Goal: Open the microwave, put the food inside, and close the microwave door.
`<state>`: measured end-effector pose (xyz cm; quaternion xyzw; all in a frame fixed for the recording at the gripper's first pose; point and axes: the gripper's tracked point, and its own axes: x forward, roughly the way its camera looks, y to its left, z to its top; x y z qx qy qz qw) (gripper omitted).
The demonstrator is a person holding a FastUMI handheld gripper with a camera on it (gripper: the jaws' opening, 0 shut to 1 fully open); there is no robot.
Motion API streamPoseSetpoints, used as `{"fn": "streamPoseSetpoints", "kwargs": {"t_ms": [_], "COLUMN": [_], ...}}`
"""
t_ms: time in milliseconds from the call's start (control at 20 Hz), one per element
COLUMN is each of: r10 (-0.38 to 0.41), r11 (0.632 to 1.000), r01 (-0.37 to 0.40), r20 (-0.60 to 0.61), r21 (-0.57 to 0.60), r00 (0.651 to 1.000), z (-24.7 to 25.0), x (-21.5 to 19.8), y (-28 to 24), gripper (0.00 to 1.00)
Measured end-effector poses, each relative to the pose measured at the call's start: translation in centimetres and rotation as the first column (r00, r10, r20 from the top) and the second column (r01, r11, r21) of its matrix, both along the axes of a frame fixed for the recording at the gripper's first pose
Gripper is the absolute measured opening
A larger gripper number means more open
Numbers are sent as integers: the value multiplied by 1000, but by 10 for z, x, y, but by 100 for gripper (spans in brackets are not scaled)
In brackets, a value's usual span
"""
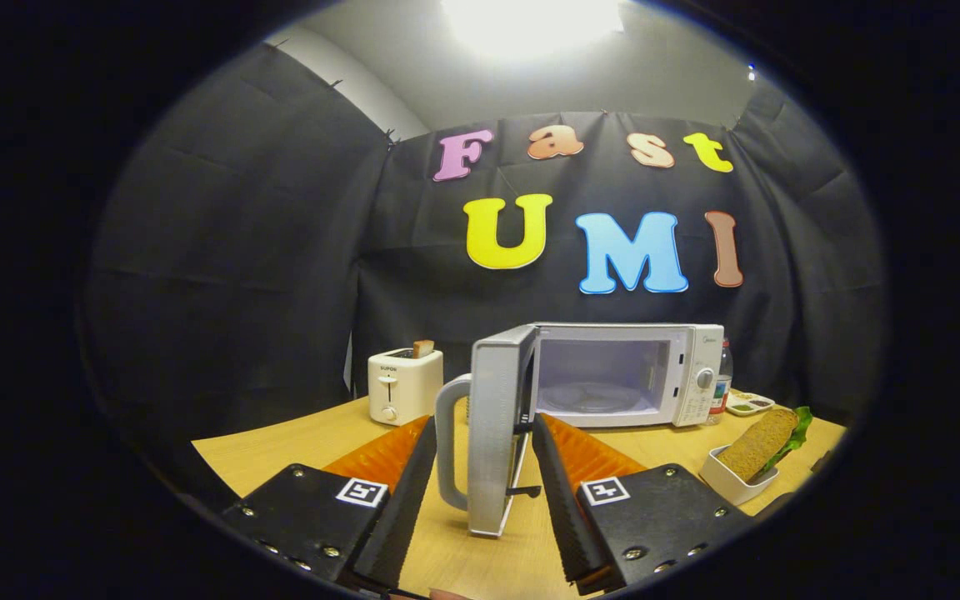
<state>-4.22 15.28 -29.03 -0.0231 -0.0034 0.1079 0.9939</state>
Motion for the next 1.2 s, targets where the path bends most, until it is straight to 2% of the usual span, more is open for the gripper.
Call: {"fn": "streamPoseSetpoints", "kwargs": {"t_ms": [100, 350, 550, 700, 950, 1200], "r10": [-29, -174, -316, -392, -470, -529], "r11": [999, 984, 948, 918, 878, 831], "r01": [29, 174, 317, 395, 474, 541], "r20": [-15, -20, -30, -55, -76, -116], "r21": [30, 43, 43, 49, 57, 128], "r00": [999, 985, 948, 918, 879, 840], "z": [2, 1, -7, -20, -38, -57], "x": [1, 8, 16, 17, 16, 17], "y": [-31, -125, -215, -268, -328, -372], "gripper": [70, 70, 70, 70, 70, 71]}}
